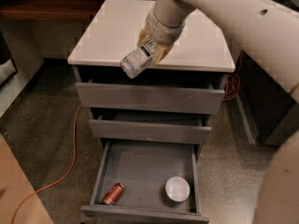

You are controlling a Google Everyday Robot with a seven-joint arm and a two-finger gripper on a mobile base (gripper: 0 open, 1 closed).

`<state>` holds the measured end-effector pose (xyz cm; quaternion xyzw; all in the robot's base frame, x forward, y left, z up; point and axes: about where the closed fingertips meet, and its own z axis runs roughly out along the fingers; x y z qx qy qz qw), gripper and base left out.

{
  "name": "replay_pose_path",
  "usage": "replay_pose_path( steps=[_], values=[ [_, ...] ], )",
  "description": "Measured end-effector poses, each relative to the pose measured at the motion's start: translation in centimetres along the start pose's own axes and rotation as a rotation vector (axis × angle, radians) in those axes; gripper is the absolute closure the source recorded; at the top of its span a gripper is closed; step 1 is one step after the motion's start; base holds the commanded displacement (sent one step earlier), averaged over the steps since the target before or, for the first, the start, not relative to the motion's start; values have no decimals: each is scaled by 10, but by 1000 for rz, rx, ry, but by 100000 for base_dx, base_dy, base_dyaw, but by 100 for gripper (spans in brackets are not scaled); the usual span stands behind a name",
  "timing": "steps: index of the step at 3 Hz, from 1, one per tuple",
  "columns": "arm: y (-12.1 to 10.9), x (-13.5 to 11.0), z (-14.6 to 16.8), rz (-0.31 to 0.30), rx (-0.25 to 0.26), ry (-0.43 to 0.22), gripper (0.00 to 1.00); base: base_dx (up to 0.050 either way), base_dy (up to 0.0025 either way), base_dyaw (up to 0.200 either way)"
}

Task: Pick blue plastic bottle from bottom drawer and place on counter

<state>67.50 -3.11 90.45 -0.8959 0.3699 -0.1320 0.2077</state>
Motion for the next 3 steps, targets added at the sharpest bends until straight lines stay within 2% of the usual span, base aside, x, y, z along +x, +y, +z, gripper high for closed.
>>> replay_pose_path(
  steps=[1,3],
  values=[
    [-12,14,11,-40,-14,-31,100,0,0,0],
    [-45,21,32,-124,-19,-72,100,0,0,0]
  ],
)
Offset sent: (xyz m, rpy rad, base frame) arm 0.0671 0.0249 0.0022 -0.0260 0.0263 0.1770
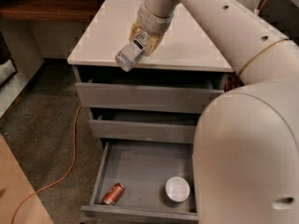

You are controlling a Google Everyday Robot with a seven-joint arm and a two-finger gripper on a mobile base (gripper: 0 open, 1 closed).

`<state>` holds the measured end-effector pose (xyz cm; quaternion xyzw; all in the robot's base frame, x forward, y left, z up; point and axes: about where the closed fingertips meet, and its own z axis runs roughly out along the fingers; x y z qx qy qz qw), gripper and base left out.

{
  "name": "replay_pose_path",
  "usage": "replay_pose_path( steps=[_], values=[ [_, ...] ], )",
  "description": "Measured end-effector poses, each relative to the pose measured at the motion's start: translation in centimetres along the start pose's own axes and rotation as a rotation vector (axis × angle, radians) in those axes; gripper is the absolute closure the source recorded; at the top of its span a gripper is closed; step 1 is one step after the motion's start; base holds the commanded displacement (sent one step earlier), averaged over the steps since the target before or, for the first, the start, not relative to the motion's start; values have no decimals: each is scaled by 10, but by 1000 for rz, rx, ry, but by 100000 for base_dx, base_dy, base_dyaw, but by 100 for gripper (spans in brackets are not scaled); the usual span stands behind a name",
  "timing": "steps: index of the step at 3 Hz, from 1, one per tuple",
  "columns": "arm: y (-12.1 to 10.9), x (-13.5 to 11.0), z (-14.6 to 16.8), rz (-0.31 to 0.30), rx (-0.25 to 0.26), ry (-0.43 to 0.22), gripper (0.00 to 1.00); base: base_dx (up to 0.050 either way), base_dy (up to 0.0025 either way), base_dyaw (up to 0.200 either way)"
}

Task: Pick blue plastic bottle from bottom drawer and place on counter

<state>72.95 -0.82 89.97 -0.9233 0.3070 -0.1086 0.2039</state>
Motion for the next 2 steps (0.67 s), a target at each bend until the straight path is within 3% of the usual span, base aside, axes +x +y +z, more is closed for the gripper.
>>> replay_pose_path(
  steps=[1,2],
  values=[
    [-15,5,9,-18,6,-12,100,0,0,0],
    [-24,13,18,1,10,-25,84,0,0,0]
  ],
)
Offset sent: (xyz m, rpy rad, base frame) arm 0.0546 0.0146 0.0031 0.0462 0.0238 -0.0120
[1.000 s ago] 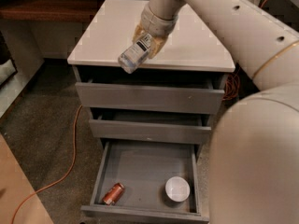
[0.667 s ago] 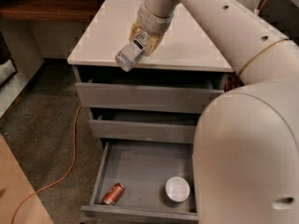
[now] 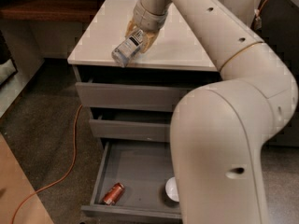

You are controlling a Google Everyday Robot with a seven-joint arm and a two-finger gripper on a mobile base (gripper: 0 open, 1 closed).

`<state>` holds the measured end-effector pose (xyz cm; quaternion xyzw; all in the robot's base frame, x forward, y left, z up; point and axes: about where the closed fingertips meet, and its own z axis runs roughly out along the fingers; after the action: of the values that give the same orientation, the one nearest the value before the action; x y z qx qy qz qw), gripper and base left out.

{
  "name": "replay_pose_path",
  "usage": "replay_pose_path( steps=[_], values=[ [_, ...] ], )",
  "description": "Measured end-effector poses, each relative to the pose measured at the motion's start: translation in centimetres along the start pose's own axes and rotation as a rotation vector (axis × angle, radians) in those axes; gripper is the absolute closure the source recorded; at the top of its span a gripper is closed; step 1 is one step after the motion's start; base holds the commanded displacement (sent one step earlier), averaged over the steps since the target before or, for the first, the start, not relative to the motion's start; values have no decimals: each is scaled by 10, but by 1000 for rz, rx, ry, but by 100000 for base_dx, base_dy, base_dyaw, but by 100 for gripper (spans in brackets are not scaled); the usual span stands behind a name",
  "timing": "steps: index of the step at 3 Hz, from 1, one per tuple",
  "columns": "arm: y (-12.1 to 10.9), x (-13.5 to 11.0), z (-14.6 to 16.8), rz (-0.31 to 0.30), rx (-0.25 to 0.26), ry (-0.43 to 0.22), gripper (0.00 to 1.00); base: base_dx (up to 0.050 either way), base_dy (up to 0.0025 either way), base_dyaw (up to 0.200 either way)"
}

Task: Pick blue plastic bottle from bottom drawer and place on counter

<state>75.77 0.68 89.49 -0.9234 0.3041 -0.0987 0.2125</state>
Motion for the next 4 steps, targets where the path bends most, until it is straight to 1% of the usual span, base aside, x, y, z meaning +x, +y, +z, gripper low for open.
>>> replay_pose_path(
  steps=[1,3,4],
  values=[
    [-6,10,10,33,2,-8,61,0,0,0],
    [-5,29,33,94,-7,-20,13,0,0,0],
    [-7,30,37,96,-2,-20,0,0,0,0]
  ],
)
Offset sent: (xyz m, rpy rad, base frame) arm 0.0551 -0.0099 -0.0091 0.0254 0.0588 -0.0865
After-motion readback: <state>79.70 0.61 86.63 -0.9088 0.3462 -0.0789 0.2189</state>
